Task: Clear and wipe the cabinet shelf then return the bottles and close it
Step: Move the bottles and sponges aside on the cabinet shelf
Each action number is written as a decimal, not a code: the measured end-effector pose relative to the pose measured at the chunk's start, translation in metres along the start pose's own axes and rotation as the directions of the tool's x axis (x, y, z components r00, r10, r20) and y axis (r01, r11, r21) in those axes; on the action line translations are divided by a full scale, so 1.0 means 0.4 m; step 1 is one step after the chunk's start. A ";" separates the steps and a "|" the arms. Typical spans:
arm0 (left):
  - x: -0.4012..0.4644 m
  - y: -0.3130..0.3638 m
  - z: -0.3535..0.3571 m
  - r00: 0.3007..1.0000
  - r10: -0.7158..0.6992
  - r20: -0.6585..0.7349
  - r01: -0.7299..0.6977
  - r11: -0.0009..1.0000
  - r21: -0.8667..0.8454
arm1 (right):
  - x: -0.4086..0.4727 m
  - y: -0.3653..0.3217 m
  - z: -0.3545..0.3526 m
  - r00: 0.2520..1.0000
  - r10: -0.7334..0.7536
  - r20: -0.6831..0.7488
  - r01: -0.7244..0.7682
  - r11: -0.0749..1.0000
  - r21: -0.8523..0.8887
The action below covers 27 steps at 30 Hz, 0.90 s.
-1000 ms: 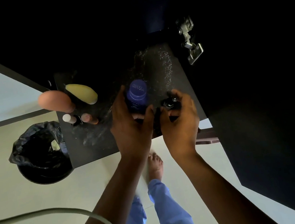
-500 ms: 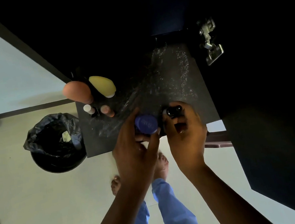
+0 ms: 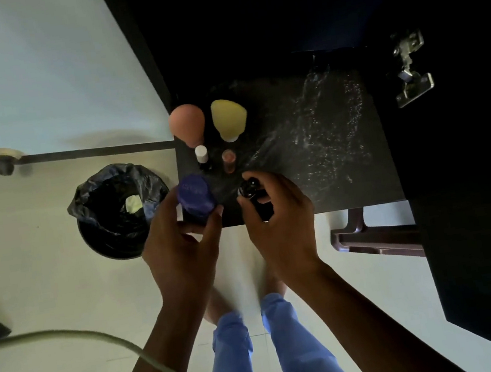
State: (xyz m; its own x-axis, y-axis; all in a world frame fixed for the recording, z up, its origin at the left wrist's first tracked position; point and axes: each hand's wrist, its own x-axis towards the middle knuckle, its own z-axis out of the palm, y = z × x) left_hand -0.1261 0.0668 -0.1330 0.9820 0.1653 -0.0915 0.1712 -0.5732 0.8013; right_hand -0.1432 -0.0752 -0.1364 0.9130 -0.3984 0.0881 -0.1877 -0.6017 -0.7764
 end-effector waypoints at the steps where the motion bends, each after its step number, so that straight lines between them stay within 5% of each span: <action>1: 0.006 -0.002 0.002 1.000 0.010 0.002 -0.009 1.000 -0.004 | 0.002 -0.001 0.005 1.000 -0.003 0.008 0.003 1.000 -0.004; 21: 0.041 -0.003 0.028 0.997 0.012 0.077 0.007 0.971 -0.240 | -0.001 0.010 0.027 0.998 0.017 0.056 -0.013 0.997 -0.079; 27: 0.040 0.013 0.002 0.989 -0.023 0.147 0.050 0.981 -0.185 | 0.014 -0.030 -0.015 0.948 0.137 0.288 -0.087 0.980 -0.179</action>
State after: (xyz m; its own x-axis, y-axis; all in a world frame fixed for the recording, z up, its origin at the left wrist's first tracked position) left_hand -0.1094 0.0659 -0.1308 0.9789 0.0591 -0.1957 0.2027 -0.4055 0.8914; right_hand -0.1380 -0.0743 -0.1230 0.9439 -0.2608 -0.2024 -0.3284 -0.6789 -0.6567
